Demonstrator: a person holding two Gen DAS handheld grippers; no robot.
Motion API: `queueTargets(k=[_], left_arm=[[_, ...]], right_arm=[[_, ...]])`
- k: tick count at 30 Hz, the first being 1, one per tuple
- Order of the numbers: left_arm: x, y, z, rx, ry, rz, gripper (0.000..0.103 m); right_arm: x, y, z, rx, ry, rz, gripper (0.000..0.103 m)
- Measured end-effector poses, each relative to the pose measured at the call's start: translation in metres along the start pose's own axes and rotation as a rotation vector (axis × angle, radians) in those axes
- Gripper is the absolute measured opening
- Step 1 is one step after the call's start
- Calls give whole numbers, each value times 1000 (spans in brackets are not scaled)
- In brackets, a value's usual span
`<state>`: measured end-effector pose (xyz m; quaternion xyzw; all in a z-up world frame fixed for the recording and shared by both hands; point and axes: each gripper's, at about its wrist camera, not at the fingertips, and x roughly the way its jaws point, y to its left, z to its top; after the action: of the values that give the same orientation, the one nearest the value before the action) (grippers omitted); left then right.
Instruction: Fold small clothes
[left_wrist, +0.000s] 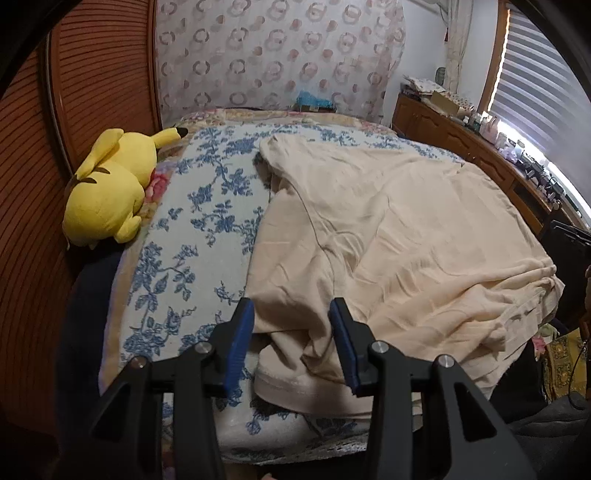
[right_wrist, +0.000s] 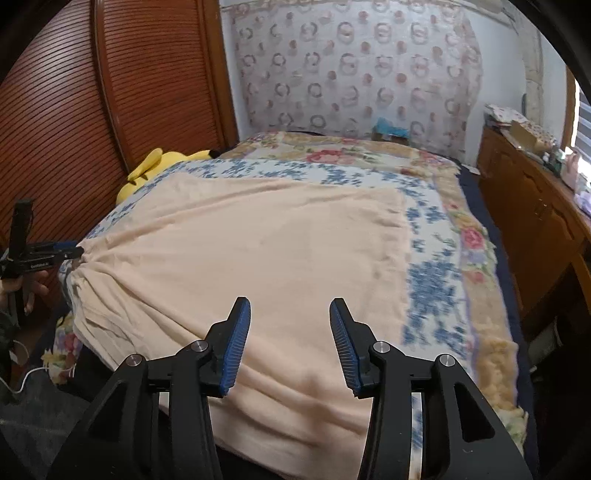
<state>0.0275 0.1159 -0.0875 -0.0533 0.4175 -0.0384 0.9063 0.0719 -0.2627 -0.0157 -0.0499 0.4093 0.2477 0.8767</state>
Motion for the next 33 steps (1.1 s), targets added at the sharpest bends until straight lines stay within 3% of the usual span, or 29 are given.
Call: queueTargets(k=[8, 18, 33], left_arm=[[15, -2, -5, -6, 30, -14, 41], [21, -2, -11, -17, 13, -15, 42], [18, 12, -15, -114, -23, 25, 42]], right_arm=[[46, 28, 2, -29, 51, 56, 45], [88, 36, -16, -57, 143, 21, 50], [85, 37, -27, -75, 77, -6, 53]])
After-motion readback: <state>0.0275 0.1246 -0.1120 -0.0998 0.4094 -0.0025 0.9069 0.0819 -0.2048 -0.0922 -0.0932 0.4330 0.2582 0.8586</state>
